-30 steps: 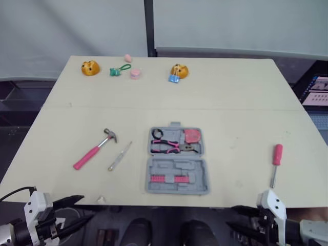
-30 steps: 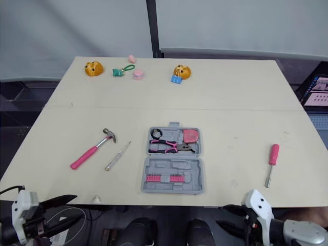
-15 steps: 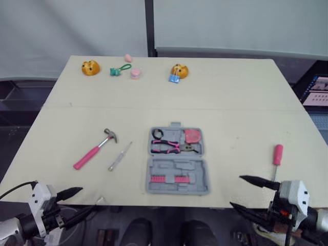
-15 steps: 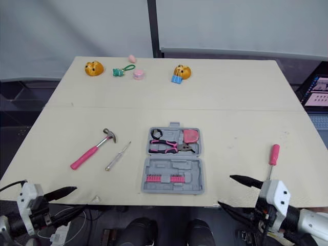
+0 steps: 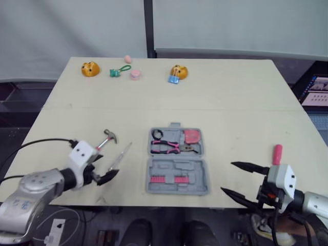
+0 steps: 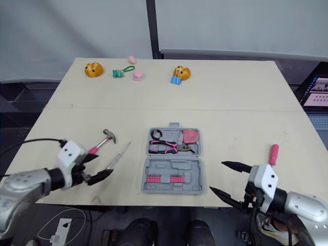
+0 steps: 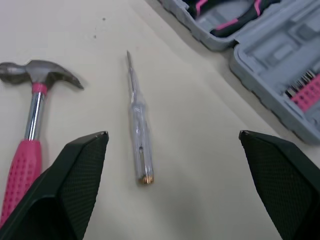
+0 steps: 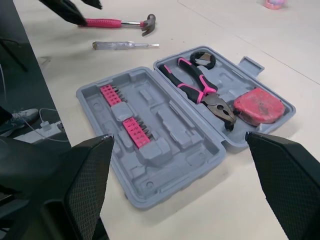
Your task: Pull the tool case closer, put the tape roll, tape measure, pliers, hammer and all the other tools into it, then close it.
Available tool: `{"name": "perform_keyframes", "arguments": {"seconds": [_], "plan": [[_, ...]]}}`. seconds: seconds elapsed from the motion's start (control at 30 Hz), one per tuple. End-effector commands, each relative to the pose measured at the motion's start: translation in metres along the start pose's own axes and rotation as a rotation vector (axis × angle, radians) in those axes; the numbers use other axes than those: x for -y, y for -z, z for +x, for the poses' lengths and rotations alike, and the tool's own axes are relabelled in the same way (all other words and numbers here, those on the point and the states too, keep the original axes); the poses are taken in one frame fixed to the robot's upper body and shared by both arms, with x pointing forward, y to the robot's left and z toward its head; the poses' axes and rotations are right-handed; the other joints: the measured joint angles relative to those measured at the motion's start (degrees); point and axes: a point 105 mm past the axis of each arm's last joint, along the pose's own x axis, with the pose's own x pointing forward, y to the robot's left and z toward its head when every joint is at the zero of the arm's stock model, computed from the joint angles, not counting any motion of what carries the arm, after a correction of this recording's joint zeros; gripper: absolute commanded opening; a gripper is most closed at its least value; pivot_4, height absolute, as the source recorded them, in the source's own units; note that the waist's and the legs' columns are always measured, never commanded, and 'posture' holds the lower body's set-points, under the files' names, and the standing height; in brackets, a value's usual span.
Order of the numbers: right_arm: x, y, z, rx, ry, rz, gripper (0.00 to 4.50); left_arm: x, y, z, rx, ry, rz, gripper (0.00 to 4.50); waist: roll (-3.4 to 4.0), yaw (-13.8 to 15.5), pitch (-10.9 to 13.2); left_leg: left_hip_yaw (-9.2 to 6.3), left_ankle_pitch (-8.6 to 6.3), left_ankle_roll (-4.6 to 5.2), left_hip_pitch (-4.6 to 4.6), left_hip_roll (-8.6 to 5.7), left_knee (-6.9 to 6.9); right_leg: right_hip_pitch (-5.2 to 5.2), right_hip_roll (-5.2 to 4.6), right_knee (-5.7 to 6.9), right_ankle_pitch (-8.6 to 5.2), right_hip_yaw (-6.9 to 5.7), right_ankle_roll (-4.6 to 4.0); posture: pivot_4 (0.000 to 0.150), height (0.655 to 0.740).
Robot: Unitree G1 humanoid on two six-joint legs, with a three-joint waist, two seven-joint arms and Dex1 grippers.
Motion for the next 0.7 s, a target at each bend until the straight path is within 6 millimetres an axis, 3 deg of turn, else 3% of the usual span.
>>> {"name": "perform_keyframes", "arguments": {"seconds": [0.03,0.17,0.27,0.4,0.7], "plan": [[0.000,-0.014,0.001,0.006,0.006,-0.042,4.45,-0.004,-0.011,0.011,0.001,-0.060,0.017,4.50,-0.01,0.02,0.00,0.00,0.00,-0.01,0.01,0.00,0.00,0.00,0.00,0.01,0.00,0.00,0.00,0.150,0.6677],[0.000,-0.018,0.001,-0.002,0.031,-0.046,4.45,-0.001,-0.012,0.023,0.016,-0.066,0.003,4.50,-0.01,-0.08,0.00,0.03,0.01,-0.02,0.02,-0.01,0.00,0.00,0.01,-0.01,0.00,0.01,0.01,0.150,0.6677],[0.001,-0.019,0.001,-0.007,0.048,-0.044,4.45,0.001,-0.002,0.026,0.022,-0.054,0.017,4.50,-0.06,-0.15,0.03,0.04,0.04,-0.07,0.02,0.01,-0.01,-0.01,0.05,-0.01,0.00,0.01,0.01,0.150,0.6677],[0.001,-0.019,0.000,-0.014,0.065,-0.041,4.45,-0.005,0.011,0.028,0.021,-0.077,0.029,4.50,-0.06,0.02,0.04,0.04,0.04,-0.08,0.03,0.02,-0.01,-0.01,0.04,-0.02,0.00,0.03,0.01,0.150,0.6677],[0.003,-0.021,0.000,-0.023,0.090,-0.043,4.45,-0.011,0.017,0.046,0.060,-0.081,-0.004,4.50,-0.09,0.48,0.05,0.04,0.03,-0.06,0.02,-0.01,0.00,0.00,-0.01,-0.04,0.00,0.04,0.02,0.150,0.6677]]}}
